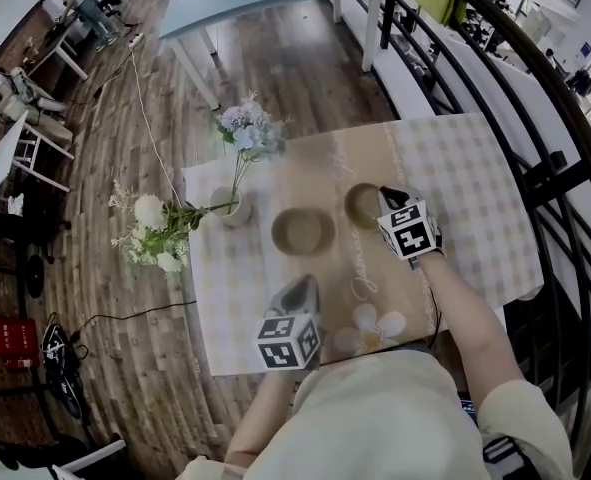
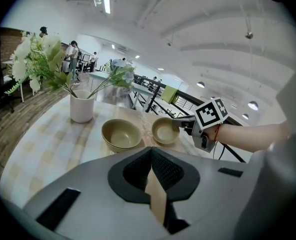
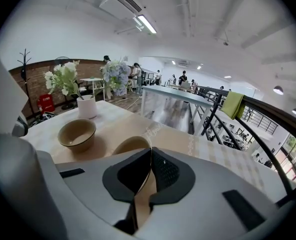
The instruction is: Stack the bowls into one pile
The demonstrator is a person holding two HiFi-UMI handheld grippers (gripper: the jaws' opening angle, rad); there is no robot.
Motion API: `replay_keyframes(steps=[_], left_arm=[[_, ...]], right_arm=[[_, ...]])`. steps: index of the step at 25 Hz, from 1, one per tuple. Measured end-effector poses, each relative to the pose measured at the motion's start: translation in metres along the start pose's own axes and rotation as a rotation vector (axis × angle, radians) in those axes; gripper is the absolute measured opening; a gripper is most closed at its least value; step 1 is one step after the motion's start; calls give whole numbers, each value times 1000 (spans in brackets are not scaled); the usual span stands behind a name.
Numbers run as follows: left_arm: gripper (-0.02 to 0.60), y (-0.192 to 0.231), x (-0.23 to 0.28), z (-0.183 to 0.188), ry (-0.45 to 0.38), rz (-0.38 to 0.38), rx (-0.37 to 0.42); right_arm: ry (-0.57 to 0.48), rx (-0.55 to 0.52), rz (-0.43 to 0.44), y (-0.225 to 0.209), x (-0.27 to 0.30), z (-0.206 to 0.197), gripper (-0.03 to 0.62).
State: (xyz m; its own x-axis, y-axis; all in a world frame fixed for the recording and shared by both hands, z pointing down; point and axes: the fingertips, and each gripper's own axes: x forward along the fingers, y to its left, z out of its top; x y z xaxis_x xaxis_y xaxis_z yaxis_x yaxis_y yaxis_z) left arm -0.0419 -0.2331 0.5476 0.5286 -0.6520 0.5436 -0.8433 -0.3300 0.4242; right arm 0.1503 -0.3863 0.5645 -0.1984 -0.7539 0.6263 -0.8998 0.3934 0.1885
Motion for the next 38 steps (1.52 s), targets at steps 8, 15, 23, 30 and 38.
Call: replay_keyframes(steps=[8, 15, 23, 30, 38], left_arm=[[3, 7, -14, -2, -23, 20, -8], [3, 16, -31, -8, -33, 43, -21], [3, 30, -48, -11, -51, 81, -40], [3, 42, -61, -21, -56, 120, -70], [3, 51, -70, -27, -67, 151, -98]], right_arm=[[-58, -20, 17, 16, -9, 27, 5], [-102, -38, 56, 44, -13, 53, 5], [-150, -66, 116, 80, -14, 81, 5], [-161, -84, 181, 115, -10, 91, 5], [-155, -100, 249, 149, -4, 91, 5]])
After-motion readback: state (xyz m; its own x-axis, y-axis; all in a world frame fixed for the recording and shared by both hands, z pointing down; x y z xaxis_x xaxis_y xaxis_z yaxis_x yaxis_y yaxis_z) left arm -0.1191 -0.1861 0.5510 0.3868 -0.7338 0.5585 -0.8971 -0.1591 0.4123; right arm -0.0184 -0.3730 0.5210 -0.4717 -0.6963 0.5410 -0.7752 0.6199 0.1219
